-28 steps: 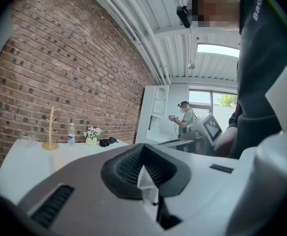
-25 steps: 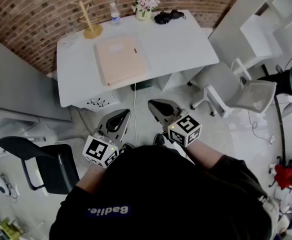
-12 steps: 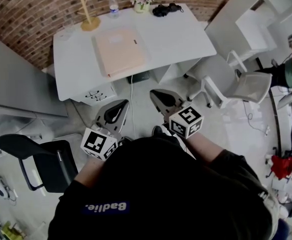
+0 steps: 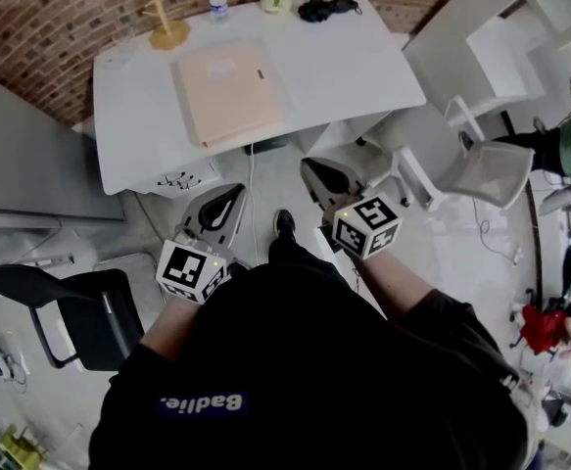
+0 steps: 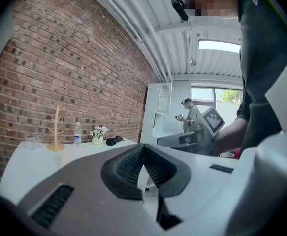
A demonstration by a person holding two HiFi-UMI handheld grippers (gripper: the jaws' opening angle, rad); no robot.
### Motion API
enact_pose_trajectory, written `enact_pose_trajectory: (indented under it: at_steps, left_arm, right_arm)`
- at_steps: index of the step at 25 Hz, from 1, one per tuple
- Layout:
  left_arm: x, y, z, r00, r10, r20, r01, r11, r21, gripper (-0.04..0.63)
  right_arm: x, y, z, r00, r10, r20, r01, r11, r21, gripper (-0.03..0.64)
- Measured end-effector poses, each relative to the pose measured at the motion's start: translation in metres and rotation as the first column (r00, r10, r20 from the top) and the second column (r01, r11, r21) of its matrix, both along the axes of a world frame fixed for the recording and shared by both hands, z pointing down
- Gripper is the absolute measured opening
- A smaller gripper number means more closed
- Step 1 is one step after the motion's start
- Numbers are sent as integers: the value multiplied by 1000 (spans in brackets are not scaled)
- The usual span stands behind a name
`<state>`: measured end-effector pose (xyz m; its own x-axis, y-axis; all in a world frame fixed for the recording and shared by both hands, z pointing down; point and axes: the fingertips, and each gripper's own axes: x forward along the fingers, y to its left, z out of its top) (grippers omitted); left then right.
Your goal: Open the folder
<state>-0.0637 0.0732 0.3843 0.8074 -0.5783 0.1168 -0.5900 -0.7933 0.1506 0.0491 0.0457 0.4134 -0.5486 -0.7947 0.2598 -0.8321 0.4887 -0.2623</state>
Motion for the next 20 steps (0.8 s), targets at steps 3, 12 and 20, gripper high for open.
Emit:
enact_pose_trajectory:
  at_steps: [3, 12, 20]
  left_arm:
    - [11, -22, 2, 999, -36, 28, 36, 999, -5, 3]
    - [55, -89, 24, 985, -118, 123, 120, 993, -11, 3]
    - [75, -140, 53, 959, -185, 216, 184, 983, 24, 3]
  right_arm:
    - [10, -25, 7, 1000, -26, 14, 27, 1000, -7, 29]
    - [49, -106, 48, 995, -95, 33, 97, 993, -62, 29]
    - [51, -162, 106, 987, -160, 26, 162, 978, -128, 29]
